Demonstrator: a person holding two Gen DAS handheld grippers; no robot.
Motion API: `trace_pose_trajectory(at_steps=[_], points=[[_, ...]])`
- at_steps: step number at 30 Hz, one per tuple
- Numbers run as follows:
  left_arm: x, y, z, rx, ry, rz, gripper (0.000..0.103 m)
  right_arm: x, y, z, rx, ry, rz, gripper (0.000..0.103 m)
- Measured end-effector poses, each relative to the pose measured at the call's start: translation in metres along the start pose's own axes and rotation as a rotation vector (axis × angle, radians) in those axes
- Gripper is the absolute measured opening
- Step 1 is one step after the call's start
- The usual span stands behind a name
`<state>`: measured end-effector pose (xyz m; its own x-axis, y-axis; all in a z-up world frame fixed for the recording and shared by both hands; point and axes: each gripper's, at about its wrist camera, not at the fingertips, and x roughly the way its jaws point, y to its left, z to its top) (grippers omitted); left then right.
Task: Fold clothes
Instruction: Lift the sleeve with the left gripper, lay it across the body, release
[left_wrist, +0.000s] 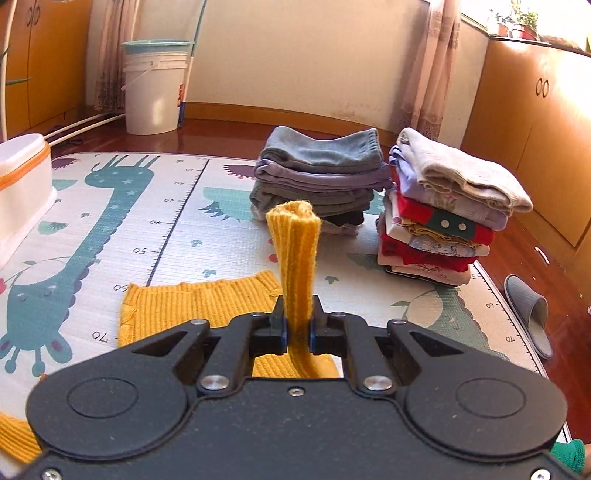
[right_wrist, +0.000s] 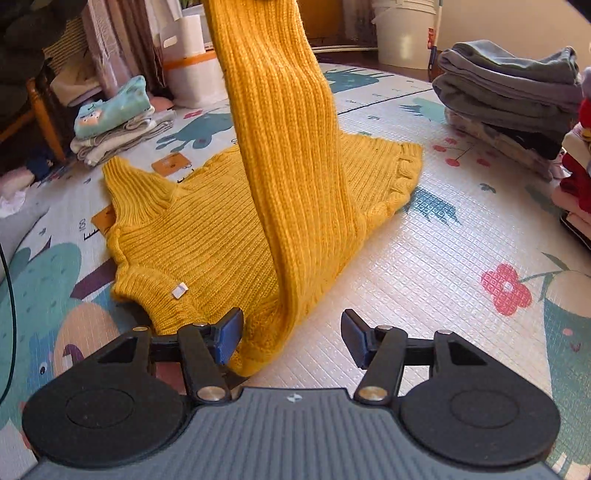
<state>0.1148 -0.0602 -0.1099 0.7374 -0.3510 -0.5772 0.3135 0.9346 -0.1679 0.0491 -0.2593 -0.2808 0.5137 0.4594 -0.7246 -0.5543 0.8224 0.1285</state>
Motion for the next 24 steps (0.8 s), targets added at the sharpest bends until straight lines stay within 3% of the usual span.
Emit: trace_pose_trajectory(at_steps=[2,11,18,24], points=[[-0.003,0.018,-0.006,-0.025,0.006,0.021,0.009,0.004,0.010,-0.002,-0.046,0.014,-0.015,0.052],[-0.004,0.090,-0.058,-0.148,0.077,0.099,0.009,0.011,0.033,-0.003,-0.177,0.016,-0.044,0.050],[0.001,0.124,-0.098,-0.190,0.132,0.127,0.009,0.005,0.040,-0.002,-0.230,-0.028,0.003,0.050],[0.009,0.144,-0.112,-0.242,0.128,0.127,0.009,0.005,0.044,-0.002,-0.243,-0.021,0.049,0.050]])
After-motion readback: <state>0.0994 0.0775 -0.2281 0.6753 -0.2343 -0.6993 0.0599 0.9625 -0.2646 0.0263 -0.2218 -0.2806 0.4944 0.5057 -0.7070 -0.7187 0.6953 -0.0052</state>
